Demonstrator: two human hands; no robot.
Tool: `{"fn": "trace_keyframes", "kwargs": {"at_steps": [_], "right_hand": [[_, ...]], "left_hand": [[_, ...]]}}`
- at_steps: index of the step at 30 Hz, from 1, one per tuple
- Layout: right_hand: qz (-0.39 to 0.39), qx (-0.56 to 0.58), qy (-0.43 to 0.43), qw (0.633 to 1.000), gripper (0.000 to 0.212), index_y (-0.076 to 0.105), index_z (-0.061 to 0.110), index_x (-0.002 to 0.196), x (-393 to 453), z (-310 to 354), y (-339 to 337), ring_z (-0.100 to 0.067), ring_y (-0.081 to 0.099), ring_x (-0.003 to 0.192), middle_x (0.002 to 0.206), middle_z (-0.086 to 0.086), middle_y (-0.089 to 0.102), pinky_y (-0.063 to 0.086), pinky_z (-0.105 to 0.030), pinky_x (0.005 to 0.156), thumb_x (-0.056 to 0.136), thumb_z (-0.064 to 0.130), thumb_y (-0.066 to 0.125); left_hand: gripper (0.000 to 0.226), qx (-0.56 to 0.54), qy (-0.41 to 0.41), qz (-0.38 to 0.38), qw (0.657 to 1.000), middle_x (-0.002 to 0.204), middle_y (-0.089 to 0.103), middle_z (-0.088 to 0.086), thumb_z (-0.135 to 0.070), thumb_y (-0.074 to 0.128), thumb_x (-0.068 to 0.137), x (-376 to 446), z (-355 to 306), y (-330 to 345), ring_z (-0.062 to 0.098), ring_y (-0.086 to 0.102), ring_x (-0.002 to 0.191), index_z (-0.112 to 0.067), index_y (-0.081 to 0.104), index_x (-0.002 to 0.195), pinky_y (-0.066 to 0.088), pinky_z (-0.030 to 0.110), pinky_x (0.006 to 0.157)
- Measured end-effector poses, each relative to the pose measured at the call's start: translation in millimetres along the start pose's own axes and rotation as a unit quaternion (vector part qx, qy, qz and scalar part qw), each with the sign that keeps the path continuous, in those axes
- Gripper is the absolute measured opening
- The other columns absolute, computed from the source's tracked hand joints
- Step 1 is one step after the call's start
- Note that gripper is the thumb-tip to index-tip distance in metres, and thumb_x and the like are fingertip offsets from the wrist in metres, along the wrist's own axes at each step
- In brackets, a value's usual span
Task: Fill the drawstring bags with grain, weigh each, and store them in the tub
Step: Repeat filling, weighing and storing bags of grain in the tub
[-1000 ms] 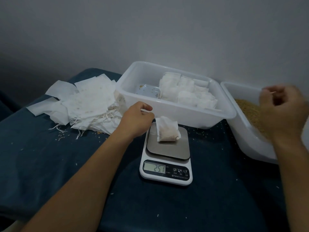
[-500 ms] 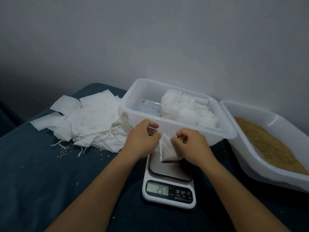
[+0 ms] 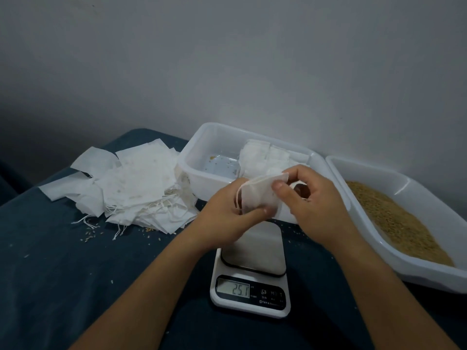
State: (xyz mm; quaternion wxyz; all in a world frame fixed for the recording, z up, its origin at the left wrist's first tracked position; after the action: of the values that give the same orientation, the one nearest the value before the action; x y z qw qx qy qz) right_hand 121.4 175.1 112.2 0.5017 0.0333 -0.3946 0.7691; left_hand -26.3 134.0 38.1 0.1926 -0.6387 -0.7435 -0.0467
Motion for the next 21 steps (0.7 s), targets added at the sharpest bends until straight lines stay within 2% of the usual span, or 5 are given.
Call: {"fn": "trace_keyframes", "kwargs": {"at_steps": [2,6,10,14,21], "right_hand": [[0.003,-0.014,0.010,1.000,0.012,0.065,0.035,0.090,13.8,4.1,-4.1,-0.022,0.061,0.067,0.087,0.014,0.068,0.054,-0.031,0.058,0.102,0.036,0.066],[-0.008,-0.001,0.024,1.000,0.014,0.063,0.030,0.090,52.8,2.4,-7.7,-0.012,0.068,0.065,0.085,0.011,0.073,0.052,-0.021,0.056,0.105,0.029,0.063],[-0.036,0.005,0.071,0.997,0.012,0.063,0.024,0.092,99.4,-24.8,-8.0,-0.010,0.070,0.062,0.082,0.007,0.077,0.054,-0.021,0.056,0.104,0.026,0.063],[0.027,0.000,0.163,0.986,0.010,0.065,0.013,0.096,126.9,-74.5,26.5,-0.019,0.073,0.067,0.083,-0.006,0.076,0.062,-0.036,0.070,0.102,0.022,0.065],[0.132,0.047,0.384,0.913,0.012,0.064,-0.005,0.098,119.4,-147.9,72.6,-0.026,0.077,0.067,0.082,-0.019,0.077,0.065,-0.034,0.066,0.102,0.004,0.056]], "left_hand": [[0.022,-0.023,-0.007,-0.020,1.000,0.100,0.078,-0.010,-0.034,0.077,0.095,0.8,0.6,-4.3,0.007,0.074,0.092,-0.030,0.070,0.115,0.057,0.021,0.077],[0.017,-0.075,-0.072,-0.077,0.992,0.098,0.078,-0.007,-0.028,0.076,0.095,1.5,17.0,-16.7,0.011,0.077,0.083,-0.029,0.068,0.110,0.055,0.019,0.070],[0.012,0.019,-0.143,0.002,0.990,0.084,0.075,-0.012,-0.034,0.077,0.093,-3.9,37.2,-4.3,0.005,0.074,0.072,-0.031,0.072,0.103,0.055,0.019,0.063],[0.007,0.182,-0.129,-0.023,0.974,0.085,0.072,-0.020,-0.038,0.073,0.092,-5.9,38.7,-2.5,-0.003,0.066,0.077,-0.037,0.073,0.099,0.056,0.023,0.076],[0.013,0.158,-0.103,-0.022,0.982,0.088,0.072,-0.018,-0.034,0.071,0.095,-3.9,37.4,0.4,-0.001,0.061,0.069,-0.035,0.071,0.108,0.055,0.027,0.079]]}}
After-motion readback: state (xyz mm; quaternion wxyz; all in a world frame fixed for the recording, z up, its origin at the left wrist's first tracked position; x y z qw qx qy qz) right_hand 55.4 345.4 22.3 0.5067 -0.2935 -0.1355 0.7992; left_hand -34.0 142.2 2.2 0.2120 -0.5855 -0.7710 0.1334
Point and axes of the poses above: each hand's wrist, its own x-axis towards the middle knuckle, its own y-axis out of the palm, z = x × y, the point moved 9 cm from there along x, towards the middle knuckle
